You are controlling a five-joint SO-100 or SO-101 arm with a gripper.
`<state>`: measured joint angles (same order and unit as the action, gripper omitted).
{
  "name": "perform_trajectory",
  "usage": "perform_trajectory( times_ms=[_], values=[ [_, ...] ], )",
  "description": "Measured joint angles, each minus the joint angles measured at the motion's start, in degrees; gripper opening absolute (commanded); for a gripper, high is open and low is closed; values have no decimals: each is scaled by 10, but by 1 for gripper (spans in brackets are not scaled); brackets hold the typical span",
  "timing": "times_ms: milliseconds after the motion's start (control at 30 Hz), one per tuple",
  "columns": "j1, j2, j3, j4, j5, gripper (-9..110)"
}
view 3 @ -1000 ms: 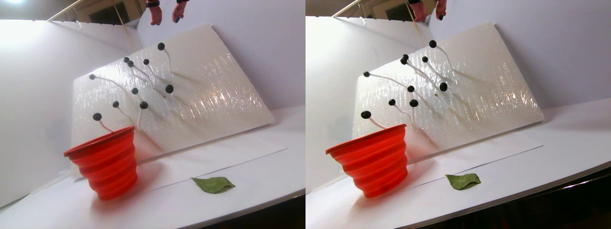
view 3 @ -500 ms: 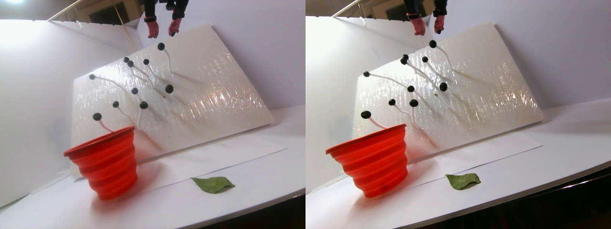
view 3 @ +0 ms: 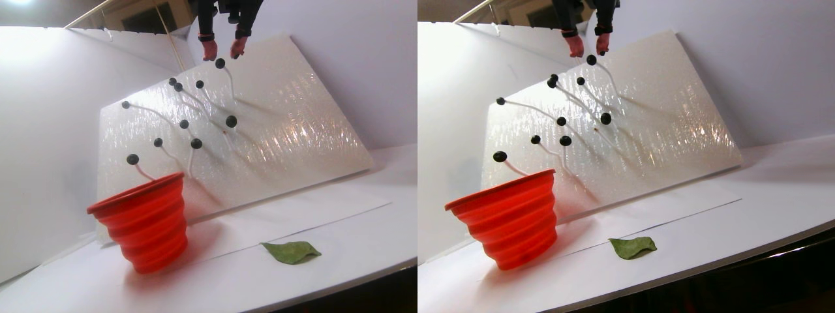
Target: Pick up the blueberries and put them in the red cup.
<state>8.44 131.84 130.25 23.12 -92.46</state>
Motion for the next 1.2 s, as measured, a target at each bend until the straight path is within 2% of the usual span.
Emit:
perform_trajectory(
  times_ms=[633,1200],
  values=[
    [-23,-32,-28,-33,38,17],
    [-23,-53,-28,-66,25,17]
  ],
)
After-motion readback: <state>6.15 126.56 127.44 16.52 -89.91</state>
